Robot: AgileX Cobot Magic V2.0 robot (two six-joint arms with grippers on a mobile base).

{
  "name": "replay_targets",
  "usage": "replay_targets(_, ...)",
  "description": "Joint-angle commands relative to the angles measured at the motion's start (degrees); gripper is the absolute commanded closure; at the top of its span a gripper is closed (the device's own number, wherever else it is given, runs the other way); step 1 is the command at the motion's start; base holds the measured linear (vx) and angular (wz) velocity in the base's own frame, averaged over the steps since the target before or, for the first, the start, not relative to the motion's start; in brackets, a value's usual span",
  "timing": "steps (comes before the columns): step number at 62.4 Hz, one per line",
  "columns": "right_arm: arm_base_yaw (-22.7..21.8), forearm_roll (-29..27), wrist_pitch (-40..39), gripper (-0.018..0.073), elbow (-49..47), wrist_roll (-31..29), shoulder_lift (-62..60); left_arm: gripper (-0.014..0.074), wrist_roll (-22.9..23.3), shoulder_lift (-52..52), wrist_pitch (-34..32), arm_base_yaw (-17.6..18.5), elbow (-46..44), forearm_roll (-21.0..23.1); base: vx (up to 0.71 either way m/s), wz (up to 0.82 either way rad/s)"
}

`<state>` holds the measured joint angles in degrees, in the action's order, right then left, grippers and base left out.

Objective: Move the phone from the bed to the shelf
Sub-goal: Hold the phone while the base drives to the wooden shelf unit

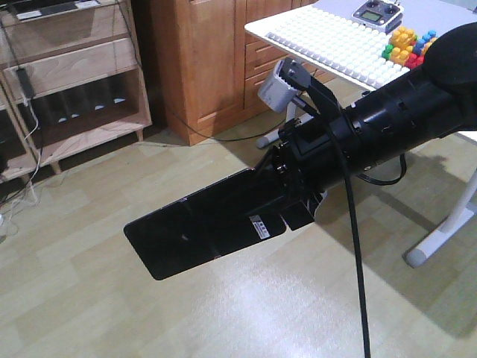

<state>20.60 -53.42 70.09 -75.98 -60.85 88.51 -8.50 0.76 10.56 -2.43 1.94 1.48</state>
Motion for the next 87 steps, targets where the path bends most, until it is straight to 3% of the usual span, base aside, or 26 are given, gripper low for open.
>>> replay_targets(1, -0.13, -4.43, 3.61, 0.0562, -1.44, -0.47, -2.33, 0.0595, 0.33, 0.77, -4.15, 0.2, -1.22, 0.52, 0.52, -0.11)
replay_targets(35, -0.13, -4.43, 3.61, 0.0562, -1.44, -0.47, -2.33, 0.0595, 0.33, 0.77, -4.15, 0.2, -1.22, 0.52, 0.51, 0.0)
replay_targets(87, -0.13, -4.43, 3.61, 0.0562, -1.44, -0.47, -2.33, 0.0595, 0.33, 0.77, -4.15, 0.2, -1.22, 0.52, 0.5, 0.21)
